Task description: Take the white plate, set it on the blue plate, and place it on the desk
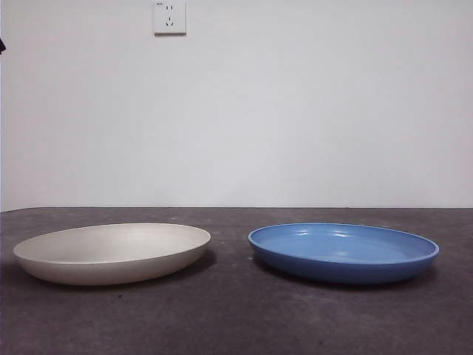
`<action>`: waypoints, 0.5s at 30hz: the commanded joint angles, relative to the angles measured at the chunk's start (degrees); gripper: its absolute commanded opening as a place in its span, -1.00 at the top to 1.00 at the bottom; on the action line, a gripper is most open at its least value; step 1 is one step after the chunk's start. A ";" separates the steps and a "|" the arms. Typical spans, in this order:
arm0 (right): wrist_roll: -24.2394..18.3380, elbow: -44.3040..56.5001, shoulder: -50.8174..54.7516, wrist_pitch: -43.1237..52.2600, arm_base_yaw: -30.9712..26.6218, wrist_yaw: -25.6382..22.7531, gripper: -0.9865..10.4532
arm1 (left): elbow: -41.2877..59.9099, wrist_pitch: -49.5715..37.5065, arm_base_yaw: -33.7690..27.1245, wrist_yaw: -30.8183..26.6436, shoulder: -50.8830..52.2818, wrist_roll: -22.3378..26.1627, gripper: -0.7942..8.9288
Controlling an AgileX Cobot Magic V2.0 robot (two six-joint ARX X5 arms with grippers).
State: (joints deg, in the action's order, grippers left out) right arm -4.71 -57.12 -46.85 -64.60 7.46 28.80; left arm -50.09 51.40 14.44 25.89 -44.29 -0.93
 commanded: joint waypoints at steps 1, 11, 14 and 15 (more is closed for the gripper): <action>-0.87 -1.11 -0.26 0.31 0.31 0.15 0.81 | -1.09 -0.22 0.22 0.35 -0.37 0.26 0.76; 0.94 -1.11 -0.24 0.52 0.31 0.11 0.01 | -1.09 -0.22 0.22 0.35 -0.37 -0.20 -0.18; 1.07 -1.11 -0.24 0.70 0.31 0.11 0.01 | -1.09 -0.44 0.22 0.28 -0.37 -0.24 -0.17; 1.09 -1.11 -0.24 0.76 0.31 0.11 0.01 | -1.09 -0.70 0.22 0.20 -0.50 -0.46 -0.17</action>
State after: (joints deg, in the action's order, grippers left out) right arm -4.12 -57.12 -46.85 -64.40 7.51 28.77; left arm -50.09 51.20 14.44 25.85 -44.31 -1.02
